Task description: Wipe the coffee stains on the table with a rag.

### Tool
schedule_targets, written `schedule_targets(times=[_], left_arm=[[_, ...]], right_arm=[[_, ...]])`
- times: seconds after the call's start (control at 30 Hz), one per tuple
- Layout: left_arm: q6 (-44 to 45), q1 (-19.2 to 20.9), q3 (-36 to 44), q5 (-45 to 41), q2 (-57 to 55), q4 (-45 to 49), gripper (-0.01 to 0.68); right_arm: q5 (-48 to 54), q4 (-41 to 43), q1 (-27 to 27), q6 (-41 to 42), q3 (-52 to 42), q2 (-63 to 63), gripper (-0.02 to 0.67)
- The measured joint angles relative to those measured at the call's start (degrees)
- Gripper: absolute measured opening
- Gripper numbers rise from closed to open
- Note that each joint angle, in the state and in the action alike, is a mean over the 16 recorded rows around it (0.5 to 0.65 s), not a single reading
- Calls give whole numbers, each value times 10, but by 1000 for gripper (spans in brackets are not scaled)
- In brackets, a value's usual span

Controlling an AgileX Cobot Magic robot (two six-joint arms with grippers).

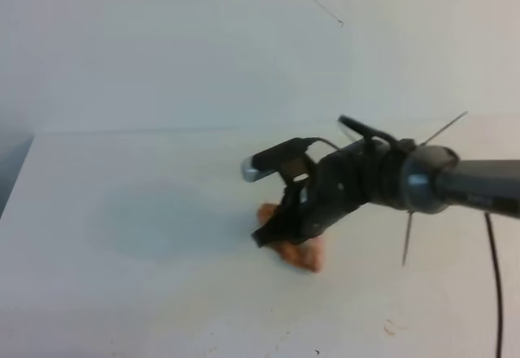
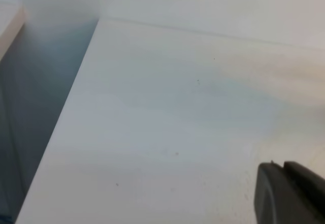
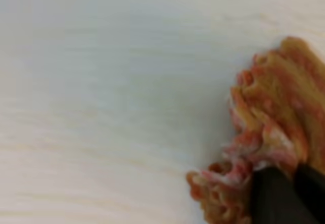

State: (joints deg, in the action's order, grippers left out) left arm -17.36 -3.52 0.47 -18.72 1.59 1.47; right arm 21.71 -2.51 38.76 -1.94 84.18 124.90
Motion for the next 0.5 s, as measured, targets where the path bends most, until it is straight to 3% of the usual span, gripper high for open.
schedule_targets(times=[0.3, 0.5], left_arm=[[0, 0, 3, 0, 0, 0, -1], [0, 0, 8, 0, 0, 0, -1]], right_arm=[[8, 150, -107, -111, -144, -116, 45], [-23, 165, -126, -148, -230, -205, 34]])
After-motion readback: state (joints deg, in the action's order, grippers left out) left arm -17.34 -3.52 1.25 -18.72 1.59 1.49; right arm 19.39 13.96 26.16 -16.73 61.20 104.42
